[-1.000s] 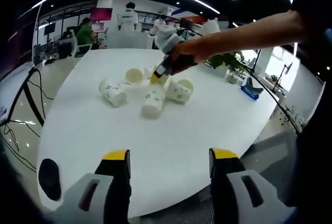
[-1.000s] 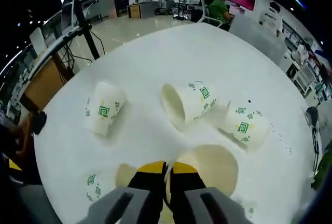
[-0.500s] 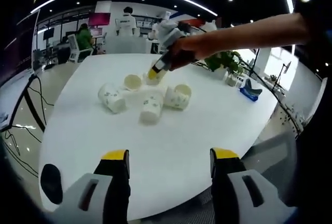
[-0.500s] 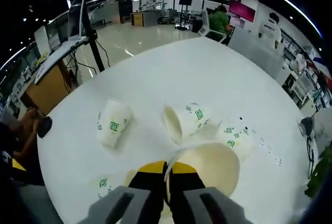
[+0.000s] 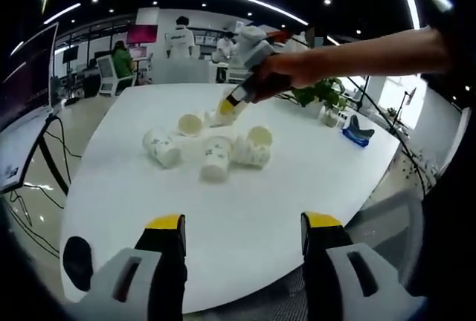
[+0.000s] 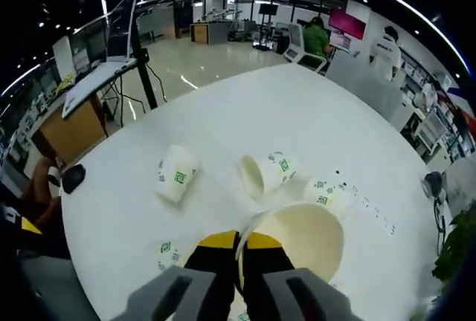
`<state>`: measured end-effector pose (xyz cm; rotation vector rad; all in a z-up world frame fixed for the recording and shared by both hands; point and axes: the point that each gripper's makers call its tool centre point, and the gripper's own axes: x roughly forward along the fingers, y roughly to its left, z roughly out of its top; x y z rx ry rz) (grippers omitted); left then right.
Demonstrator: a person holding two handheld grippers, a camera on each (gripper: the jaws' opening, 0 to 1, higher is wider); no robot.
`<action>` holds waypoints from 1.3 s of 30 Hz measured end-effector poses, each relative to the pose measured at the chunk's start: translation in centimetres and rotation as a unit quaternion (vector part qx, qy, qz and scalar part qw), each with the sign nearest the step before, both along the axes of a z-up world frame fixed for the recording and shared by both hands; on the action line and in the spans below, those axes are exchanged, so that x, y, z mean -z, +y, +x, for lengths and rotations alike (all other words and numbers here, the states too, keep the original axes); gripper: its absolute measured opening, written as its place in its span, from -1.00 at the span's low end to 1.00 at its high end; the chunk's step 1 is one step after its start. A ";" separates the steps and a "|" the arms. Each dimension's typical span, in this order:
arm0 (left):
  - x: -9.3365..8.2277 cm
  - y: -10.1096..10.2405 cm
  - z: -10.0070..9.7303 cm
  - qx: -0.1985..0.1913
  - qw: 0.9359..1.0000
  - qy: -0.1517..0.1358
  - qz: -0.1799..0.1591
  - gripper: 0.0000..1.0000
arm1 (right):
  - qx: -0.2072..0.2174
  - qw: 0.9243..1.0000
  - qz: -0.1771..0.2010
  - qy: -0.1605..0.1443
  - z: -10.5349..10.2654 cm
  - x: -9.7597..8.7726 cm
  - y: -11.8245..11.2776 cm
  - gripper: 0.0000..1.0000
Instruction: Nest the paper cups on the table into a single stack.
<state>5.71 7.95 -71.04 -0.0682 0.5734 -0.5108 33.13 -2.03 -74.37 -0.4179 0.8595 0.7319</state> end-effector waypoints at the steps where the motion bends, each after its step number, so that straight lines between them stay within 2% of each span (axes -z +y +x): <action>1: 0.0 0.1 -0.1 -0.001 1.000 -0.001 0.000 0.23 | -0.002 1.000 0.000 -0.002 -0.5 -0.3 -0.1 -1.00; 7: 0.2 0.7 -0.3 -0.008 1.000 -0.003 -0.001 0.23 | -0.015 1.000 -0.005 -0.010 -2.4 -0.8 -0.6 -1.00; 11: 0.3 1.1 -0.4 -0.014 1.000 -0.004 -0.003 0.22 | -0.023 1.000 -0.006 -0.012 -5.0 -1.4 -0.8 -1.00; 13: 0.4 1.2 -0.5 -0.016 1.000 -0.003 -0.003 0.22 | -0.025 1.000 -0.006 -0.012 -5.3 -1.4 -1.0 -1.00; 21: 0.6 1.3 -0.9 -0.022 1.000 0.000 -0.005 0.22 | -0.051 0.999 -0.004 -0.009 -9.3 -1.4 -0.5 -1.00; 23: 0.6 1.2 -1.0 -0.022 1.000 0.001 -0.006 0.22 | -0.056 0.998 -0.002 -0.006 -9.4 -1.2 -0.3 -1.00; 31: 0.8 1.4 -1.3 -0.025 1.000 0.003 -0.006 0.22 | -0.099 0.995 0.002 -0.015 -13.0 -1.9 1.4 -1.00; 39: 1.0 1.1 -1.2 -0.023 1.000 0.006 -0.007 0.21 | -0.138 0.990 0.009 -0.012 -16.1 -1.3 4.0 -1.00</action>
